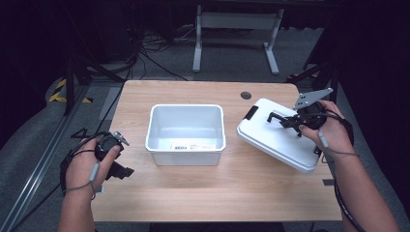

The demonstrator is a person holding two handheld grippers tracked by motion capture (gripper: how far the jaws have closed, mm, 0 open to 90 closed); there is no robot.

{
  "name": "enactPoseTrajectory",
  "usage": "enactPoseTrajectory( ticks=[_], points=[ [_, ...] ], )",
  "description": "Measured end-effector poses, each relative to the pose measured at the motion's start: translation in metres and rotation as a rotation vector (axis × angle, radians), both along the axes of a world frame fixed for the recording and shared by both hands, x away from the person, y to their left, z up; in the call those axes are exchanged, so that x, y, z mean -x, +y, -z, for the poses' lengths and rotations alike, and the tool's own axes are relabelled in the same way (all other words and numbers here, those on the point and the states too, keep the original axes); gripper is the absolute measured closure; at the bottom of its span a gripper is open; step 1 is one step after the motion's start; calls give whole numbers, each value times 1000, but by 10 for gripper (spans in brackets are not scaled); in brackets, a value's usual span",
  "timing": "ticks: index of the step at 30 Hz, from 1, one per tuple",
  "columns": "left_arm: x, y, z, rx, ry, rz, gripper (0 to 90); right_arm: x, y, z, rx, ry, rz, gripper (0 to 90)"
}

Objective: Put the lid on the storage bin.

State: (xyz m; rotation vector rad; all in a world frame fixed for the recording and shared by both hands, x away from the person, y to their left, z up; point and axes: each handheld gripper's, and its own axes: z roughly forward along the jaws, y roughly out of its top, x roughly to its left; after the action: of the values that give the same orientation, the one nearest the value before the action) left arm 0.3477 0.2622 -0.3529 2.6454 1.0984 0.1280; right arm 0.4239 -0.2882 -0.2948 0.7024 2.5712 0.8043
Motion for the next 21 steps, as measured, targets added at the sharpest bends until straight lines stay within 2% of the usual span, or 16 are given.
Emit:
enactPoseTrajectory(
  ticks=[9,14,18,19,20,21],
  points=[
    [6,4,1,16,-6,-10,224,-2,14,-20,-14,-31,-51,840],
    [13,8,1,32,-13,-23,224,-4,36,-30,-39,-52,-117,839],
    [20,13,1,33,-18,-33,224,-7,57,-35,-37,-58,-171,839],
    [20,13,1,33,-18,-33,224,-7,57,-35,-37,-58,-171,839],
    [22,15,1,32,-23,-40,224,-9,69,-37,-35,-61,-200,839],
    [22,15,1,32,-23,-40,224,-9,69,-37,-35,-61,-200,839]
  ],
)
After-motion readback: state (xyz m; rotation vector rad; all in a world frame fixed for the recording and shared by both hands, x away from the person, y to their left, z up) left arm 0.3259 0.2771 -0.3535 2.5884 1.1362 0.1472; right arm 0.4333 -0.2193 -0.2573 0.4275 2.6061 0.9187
